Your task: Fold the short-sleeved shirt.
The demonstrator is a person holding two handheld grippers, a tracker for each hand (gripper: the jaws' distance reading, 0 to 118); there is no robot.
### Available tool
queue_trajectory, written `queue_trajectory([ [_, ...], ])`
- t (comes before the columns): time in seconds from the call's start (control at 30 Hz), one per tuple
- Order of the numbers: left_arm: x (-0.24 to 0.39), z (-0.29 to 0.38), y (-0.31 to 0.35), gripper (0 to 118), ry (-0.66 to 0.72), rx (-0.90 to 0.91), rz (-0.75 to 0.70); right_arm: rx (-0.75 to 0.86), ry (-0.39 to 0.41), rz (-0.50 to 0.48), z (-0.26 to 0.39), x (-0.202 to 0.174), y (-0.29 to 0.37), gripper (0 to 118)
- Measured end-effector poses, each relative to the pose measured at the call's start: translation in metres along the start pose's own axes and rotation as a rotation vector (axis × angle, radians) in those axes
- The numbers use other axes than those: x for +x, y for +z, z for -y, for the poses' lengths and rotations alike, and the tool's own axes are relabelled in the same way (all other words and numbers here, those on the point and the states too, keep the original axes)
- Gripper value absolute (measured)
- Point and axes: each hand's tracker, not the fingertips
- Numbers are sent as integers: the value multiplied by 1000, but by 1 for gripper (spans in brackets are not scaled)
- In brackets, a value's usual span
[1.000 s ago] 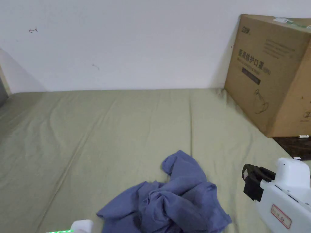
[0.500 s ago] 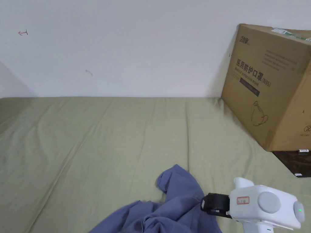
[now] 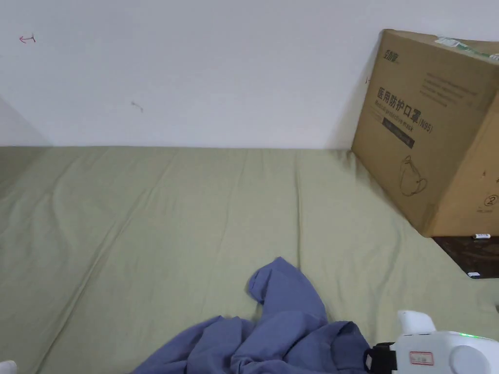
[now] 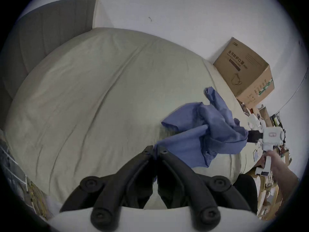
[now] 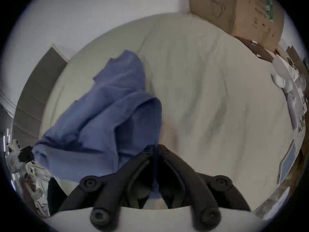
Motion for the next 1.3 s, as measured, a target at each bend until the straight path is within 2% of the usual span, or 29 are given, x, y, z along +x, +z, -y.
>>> queue_trajectory([
  [0.13, 0, -38, 40, 2, -32, 128, -9, 155, 42, 3, -20, 2, 65, 2],
  [0.27, 1, -80, 83, 2, -56, 240, -1, 279, 50, -19, -42, -1, 132, 2],
  [0.47, 18, -138, 138, 2, -120, 369, -4, 389, 30, -54, -79, -6, 201, 2],
  [0.6, 33, -172, 171, 2, -141, 426, 9, 468, 59, -33, -107, -14, 240, 2],
  [0.73, 47, -200, 191, 2, -149, 464, 28, 535, 50, -45, -138, -16, 272, 2],
  [1.0, 40, -266, 166, 2, -158, 473, 38, 614, 17, -6, -208, -19, 293, 2],
  [1.3, 37, -331, 100, 2, -123, 483, 8, 632, -37, 5, -296, -34, 246, 2],
])
